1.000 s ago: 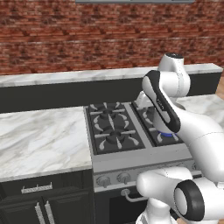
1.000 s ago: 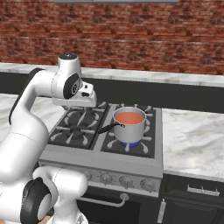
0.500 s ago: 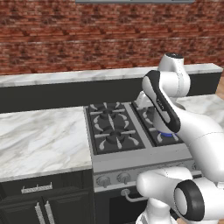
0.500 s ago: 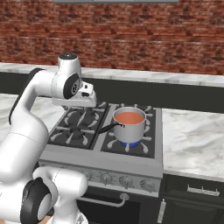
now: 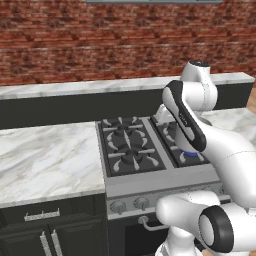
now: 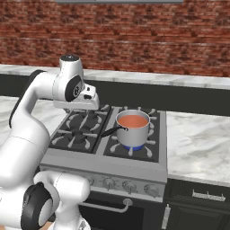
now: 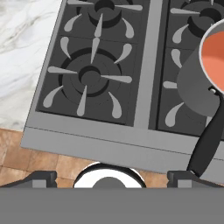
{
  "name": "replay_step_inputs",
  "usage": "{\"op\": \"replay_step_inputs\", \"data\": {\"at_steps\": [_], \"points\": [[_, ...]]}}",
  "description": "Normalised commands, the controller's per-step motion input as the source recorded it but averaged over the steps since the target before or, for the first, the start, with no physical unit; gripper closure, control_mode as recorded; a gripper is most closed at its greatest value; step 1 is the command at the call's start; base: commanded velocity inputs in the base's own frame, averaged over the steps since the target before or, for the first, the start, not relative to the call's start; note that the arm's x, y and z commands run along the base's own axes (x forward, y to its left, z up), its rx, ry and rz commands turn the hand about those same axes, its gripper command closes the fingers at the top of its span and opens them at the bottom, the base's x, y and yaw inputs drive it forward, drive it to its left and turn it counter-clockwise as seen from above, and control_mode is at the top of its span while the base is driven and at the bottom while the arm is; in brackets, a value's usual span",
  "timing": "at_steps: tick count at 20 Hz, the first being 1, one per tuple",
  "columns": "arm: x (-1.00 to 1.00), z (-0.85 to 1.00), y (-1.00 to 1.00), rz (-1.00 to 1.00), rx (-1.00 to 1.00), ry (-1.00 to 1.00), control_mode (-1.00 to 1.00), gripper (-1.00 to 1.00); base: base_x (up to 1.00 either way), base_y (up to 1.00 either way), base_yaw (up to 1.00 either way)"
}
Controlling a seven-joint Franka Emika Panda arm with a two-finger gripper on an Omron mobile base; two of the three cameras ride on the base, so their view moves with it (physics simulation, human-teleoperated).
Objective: Wait until the marinara sauce is simmered to a deep red color and then turn off the stove.
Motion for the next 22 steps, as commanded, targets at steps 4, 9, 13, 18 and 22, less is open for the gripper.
{"op": "replay_step_inputs", "data": {"at_steps": [4, 9, 13, 18, 22], "points": [[0.00, 0.00, 0.00, 0.00, 0.00, 0.00, -1.00, -1.00, 0.00, 0.00, 0.00], [0.00, 0.00, 0.00, 0.00, 0.00, 0.00, -1.00, -1.00, 0.00, 0.00, 0.00], [0.00, 0.00, 0.00, 0.00, 0.00, 0.00, -1.00, -1.00, 0.00, 0.00, 0.00], [0.00, 0.00, 0.00, 0.00, 0.00, 0.00, -1.00, -1.00, 0.00, 0.00, 0.00], [0.00, 0.00, 0.00, 0.00, 0.00, 0.00, -1.00, -1.00, 0.00, 0.00, 0.00]]}}
